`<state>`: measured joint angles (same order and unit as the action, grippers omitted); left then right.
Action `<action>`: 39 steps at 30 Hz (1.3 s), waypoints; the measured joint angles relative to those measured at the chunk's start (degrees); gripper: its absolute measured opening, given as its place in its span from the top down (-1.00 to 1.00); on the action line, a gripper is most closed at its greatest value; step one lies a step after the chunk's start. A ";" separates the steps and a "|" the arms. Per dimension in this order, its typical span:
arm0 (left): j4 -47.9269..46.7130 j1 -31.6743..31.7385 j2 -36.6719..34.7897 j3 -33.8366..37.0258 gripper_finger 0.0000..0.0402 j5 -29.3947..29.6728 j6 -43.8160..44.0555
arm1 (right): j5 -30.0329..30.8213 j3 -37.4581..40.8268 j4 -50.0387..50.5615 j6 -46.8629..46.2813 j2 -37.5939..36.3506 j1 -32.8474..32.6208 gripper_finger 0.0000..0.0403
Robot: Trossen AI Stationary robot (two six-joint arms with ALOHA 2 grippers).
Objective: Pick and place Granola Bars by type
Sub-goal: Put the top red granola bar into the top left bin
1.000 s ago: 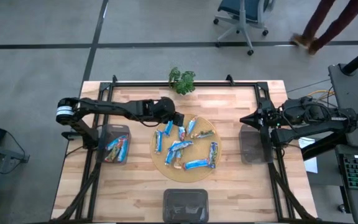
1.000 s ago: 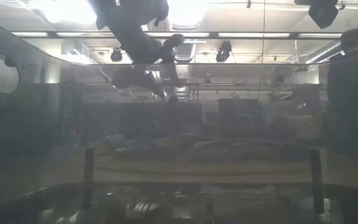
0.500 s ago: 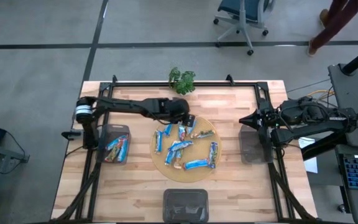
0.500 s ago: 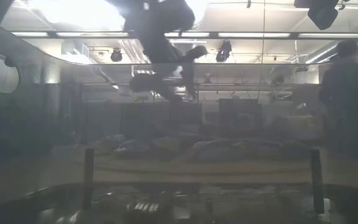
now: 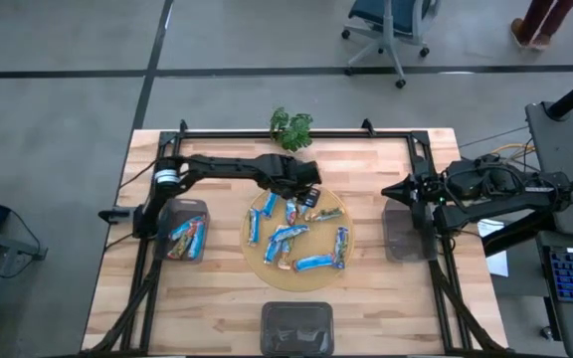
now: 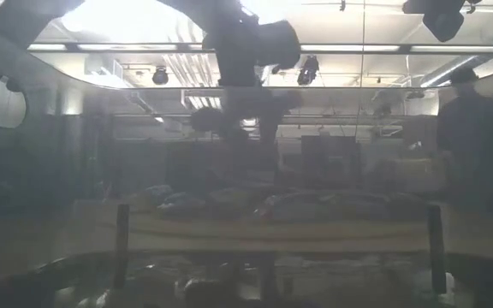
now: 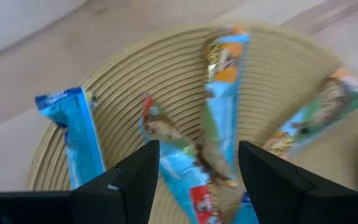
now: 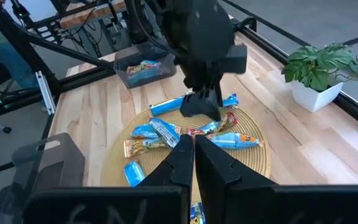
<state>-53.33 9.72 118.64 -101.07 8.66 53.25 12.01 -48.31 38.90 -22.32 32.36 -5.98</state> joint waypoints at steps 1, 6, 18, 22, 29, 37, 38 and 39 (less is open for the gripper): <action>-0.92 -0.02 0.42 0.08 -0.01 -0.01 0.08 | 0.00 0.00 -0.05 0.01 -0.03 0.01 0.96; -1.56 -0.04 1.06 0.06 -0.01 0.03 2.59 | 0.03 0.00 0.01 0.29 0.00 0.01 0.96; -1.15 0.97 1.34 0.10 -0.01 4.12 7.06 | 0.15 0.00 -0.01 1.37 0.02 0.01 0.96; -1.13 1.80 1.34 0.23 -0.01 4.09 8.06 | 0.13 0.00 -0.01 1.57 0.02 0.01 0.96; -0.54 2.19 1.32 0.25 -0.01 3.55 9.48 | 0.13 0.00 -0.05 1.73 0.02 0.01 0.96; -0.10 2.04 3.55 0.25 0.02 1.27 9.94 | 0.11 0.00 -0.09 2.22 0.02 0.00 0.96; -0.04 1.91 3.84 0.25 0.03 1.26 9.94 | 0.11 0.00 -0.09 2.24 0.02 0.01 0.96; -0.09 1.76 4.04 0.27 0.03 1.17 9.94 | 0.11 0.00 -0.11 2.22 0.02 0.01 0.96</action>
<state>-53.42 11.48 122.68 -100.80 9.83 63.20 12.12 -48.31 38.79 -20.10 32.38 -5.98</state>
